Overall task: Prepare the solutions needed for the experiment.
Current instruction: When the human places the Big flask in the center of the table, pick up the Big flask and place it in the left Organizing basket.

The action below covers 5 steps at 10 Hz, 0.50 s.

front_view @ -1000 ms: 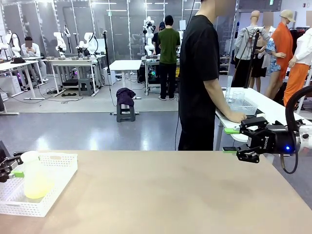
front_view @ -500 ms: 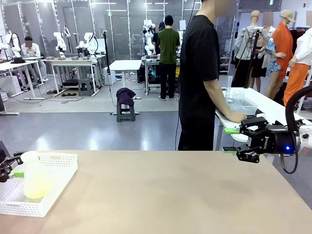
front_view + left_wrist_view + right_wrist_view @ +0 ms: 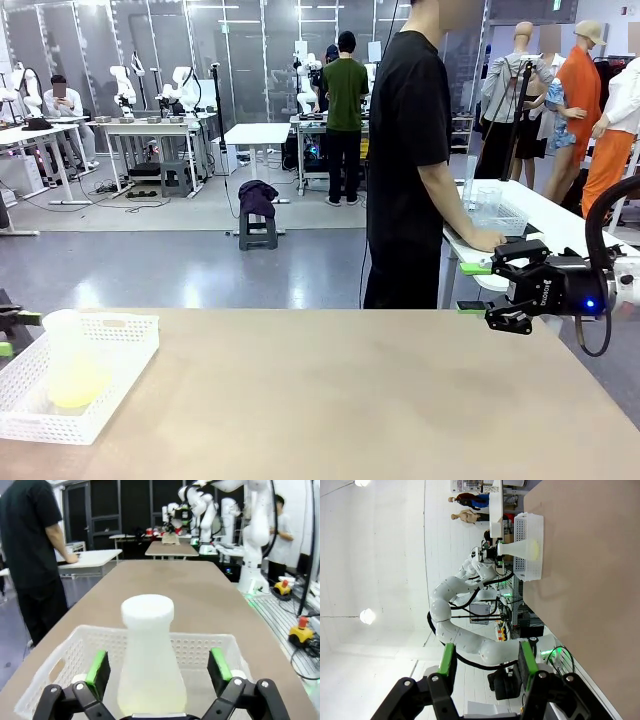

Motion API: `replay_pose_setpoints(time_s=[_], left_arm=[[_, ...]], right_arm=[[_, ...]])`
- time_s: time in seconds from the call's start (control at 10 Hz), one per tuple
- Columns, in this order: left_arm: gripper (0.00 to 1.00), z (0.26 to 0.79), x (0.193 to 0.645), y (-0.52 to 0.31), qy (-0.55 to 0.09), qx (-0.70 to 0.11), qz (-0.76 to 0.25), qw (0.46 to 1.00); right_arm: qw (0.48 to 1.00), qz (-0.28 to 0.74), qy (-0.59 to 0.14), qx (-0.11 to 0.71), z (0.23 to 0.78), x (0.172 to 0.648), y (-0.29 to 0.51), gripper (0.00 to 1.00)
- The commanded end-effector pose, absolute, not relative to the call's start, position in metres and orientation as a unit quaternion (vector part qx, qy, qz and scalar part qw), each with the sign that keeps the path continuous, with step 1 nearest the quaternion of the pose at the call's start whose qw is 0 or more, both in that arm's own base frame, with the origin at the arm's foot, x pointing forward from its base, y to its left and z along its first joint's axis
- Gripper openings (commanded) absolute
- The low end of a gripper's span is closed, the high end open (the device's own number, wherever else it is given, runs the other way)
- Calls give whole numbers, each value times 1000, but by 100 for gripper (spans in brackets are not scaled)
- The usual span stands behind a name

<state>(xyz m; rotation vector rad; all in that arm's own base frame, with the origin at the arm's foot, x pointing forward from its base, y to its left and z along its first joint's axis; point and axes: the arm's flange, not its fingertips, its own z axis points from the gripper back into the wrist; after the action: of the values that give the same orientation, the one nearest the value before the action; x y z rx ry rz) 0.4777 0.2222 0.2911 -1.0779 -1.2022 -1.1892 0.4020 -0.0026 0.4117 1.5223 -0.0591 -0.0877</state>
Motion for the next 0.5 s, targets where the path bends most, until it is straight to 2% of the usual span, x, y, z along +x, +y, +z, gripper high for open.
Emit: replay_pose_setpoints(time_s=[0.0,0.3,0.4], left_arm=[[100,324,466,227,-483,-500,-442,567],[100,369,439,205,-392,-546,-347,654],[100,386,436,195,-368,-577,-313,658]], right_arm=[[720,-38,-27,692,412,402,-2,63],[720,-38,-27,692,412,402,-2,63],[720,-38,-27,692,412,402,-2,63]])
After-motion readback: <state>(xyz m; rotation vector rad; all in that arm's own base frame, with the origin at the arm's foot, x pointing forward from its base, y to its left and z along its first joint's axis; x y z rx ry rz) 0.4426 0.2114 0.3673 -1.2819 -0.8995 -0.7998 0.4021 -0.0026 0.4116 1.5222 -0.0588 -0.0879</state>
